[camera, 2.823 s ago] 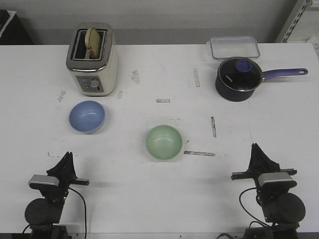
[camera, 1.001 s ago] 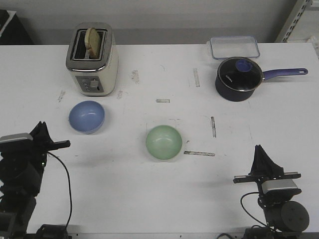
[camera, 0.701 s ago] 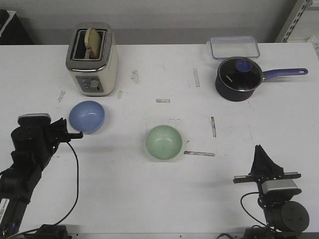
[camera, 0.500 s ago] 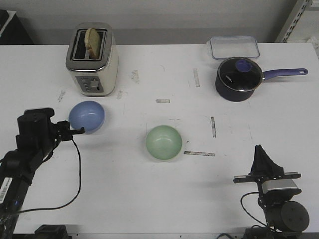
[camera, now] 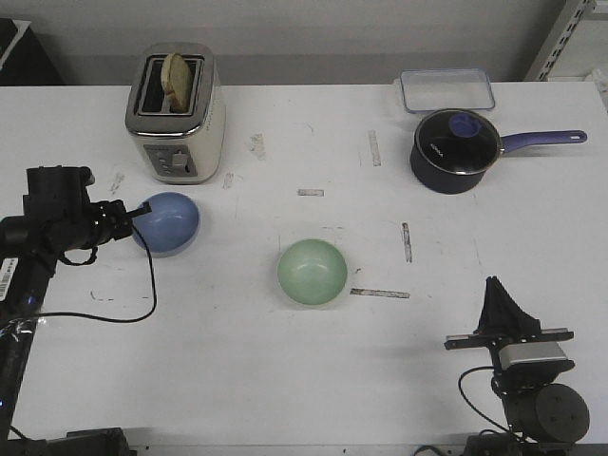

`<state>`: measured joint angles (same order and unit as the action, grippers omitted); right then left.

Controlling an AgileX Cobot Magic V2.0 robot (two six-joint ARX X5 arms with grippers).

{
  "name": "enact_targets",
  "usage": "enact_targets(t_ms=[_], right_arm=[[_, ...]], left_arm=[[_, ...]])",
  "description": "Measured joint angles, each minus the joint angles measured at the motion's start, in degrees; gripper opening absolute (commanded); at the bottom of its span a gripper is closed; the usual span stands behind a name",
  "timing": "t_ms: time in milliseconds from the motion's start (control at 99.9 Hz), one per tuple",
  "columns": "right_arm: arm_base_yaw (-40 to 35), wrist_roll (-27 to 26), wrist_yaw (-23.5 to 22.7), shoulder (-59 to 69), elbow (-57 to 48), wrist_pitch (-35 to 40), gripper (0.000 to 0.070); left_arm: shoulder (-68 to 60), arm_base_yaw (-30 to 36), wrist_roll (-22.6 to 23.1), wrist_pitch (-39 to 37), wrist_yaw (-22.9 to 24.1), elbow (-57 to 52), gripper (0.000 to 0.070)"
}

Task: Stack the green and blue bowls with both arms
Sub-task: 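Grip the blue bowl rim with the left gripper and lift it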

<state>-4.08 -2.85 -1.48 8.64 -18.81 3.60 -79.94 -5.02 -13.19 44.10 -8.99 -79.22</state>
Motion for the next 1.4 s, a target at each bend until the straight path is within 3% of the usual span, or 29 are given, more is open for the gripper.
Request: enact_targets(t_ms=[380, 591, 631, 761, 811, 1401], right_arm=[[0.00, 0.02, -0.02, 0.00, 0.00, 0.00, 0.0000], [0.00, 0.00, 0.00, 0.00, 0.00, 0.00, 0.0000], [0.00, 0.00, -0.02, 0.00, 0.00, 0.00, 0.0000], [0.00, 0.00, 0.00, 0.00, 0.00, 0.00, 0.0000], [0.00, 0.00, 0.00, 0.00, 0.00, 0.00, 0.0001], [0.00, 0.00, 0.00, 0.00, 0.00, 0.00, 0.0000]], left_arm=[[-5.75, -6.91, -1.03, -2.29, 0.09, -1.73, 0.0001], [-8.04, -7.37, -1.20, -1.25, -0.83, -1.73, 0.0006], [-8.39, -7.50, -1.18, -1.01, -1.70, -1.73, 0.0035], [-10.95, -7.50, -1.18, -0.35, -2.78, -1.81, 0.0284], [-12.13, -7.50, -1.18, -0.37, -2.80, -1.81, 0.0341], [-20.57, -5.03, -1.18, -2.40, -2.82, -1.84, 0.0347]])
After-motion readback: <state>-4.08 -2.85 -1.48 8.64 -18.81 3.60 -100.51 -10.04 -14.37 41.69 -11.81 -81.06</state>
